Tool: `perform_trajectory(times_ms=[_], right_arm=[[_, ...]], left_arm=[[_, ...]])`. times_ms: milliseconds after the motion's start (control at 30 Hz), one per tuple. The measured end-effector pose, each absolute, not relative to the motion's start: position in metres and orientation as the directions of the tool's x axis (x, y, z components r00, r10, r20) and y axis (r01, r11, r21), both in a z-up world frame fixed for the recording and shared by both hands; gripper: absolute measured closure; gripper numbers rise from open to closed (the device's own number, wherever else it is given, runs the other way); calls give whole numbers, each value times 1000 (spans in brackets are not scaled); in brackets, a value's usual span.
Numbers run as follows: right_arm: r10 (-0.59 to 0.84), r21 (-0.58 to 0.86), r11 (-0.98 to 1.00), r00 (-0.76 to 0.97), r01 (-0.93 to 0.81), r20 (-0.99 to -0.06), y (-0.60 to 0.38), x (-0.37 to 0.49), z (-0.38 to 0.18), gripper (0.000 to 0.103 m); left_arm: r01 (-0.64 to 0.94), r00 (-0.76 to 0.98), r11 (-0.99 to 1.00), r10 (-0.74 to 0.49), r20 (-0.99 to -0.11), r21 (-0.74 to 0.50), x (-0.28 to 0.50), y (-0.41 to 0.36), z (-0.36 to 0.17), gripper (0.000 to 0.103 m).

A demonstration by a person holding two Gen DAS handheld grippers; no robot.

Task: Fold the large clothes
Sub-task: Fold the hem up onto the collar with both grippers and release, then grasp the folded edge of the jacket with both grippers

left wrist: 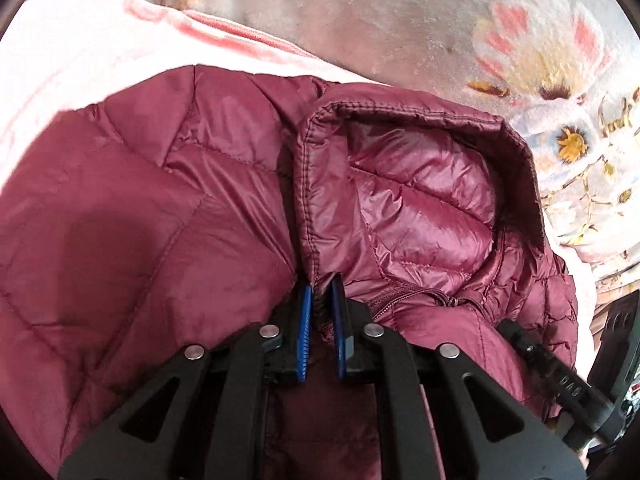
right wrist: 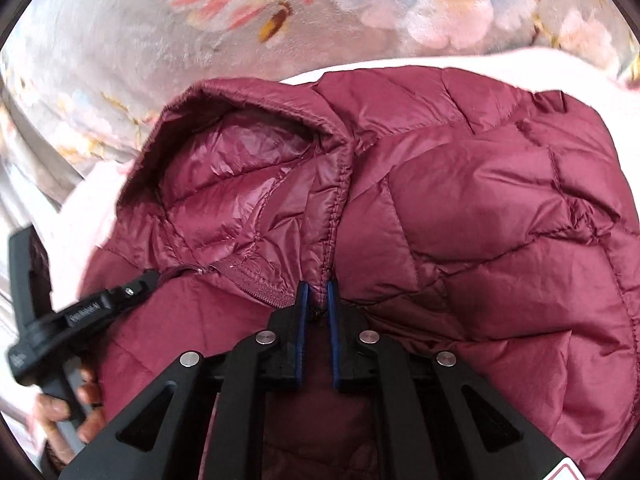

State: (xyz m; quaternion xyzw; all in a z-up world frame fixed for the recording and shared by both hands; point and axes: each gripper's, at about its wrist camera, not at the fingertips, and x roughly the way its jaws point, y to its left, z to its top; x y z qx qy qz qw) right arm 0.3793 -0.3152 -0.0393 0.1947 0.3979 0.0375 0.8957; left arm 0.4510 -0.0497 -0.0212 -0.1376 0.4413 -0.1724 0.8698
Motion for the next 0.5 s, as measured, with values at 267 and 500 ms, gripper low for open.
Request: perform_trajectory(times_ms=[267,500], right_arm=[[235,502,859,792,103,-564,-362,380,50,85],[163,423,896,782,139,-602,-346,469,67,85]], left_arm=[[182,653,900,-411,-636,-396,468,-30,85,92],[77,621,892,-392,-679,-444,563,-72,97,92]])
